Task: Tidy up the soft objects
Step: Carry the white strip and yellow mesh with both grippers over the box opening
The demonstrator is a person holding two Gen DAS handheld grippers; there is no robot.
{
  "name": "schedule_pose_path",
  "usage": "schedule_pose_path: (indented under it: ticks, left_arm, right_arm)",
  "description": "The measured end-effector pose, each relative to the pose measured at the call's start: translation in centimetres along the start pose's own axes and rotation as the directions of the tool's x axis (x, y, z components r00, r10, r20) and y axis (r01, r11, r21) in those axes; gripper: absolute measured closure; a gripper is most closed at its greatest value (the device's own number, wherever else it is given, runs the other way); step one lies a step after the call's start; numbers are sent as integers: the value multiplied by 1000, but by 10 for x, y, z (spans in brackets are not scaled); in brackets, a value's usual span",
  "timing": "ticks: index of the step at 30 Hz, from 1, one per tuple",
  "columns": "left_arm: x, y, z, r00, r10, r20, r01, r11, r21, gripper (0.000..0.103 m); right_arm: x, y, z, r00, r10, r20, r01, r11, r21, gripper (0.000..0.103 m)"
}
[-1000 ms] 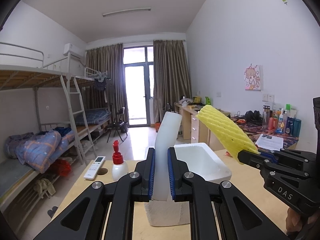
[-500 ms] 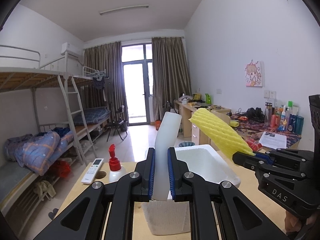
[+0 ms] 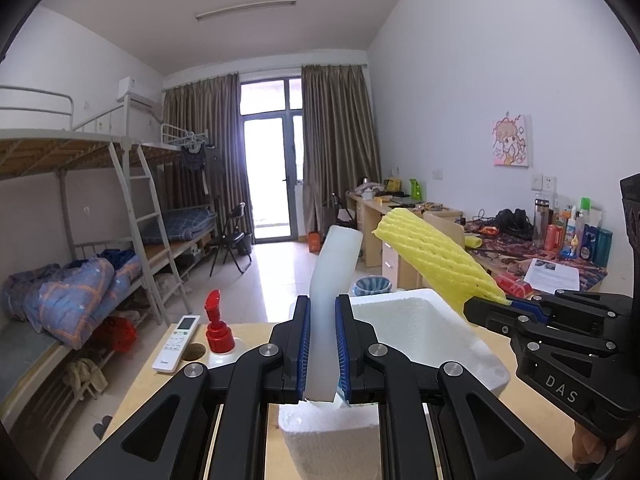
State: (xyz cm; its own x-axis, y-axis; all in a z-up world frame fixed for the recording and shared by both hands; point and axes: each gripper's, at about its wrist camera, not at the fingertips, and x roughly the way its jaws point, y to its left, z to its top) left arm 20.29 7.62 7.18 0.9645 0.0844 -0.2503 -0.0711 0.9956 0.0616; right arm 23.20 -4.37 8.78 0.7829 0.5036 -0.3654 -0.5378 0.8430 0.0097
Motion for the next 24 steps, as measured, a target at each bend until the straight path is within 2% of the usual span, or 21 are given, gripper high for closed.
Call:
schedule_pose_path:
  ticks: [11, 24]
  left_arm:
    - [18, 0, 2, 1000, -2, -18, 2, 1000, 3, 90]
    - [33, -24, 5, 997, -63, -36, 64, 998, 16, 90]
  right_arm:
    - [12, 2, 1, 1000, 9, -19, -9, 1000, -2, 91]
    - [-6, -20, -2, 998, -58, -7, 58, 998, 28, 91]
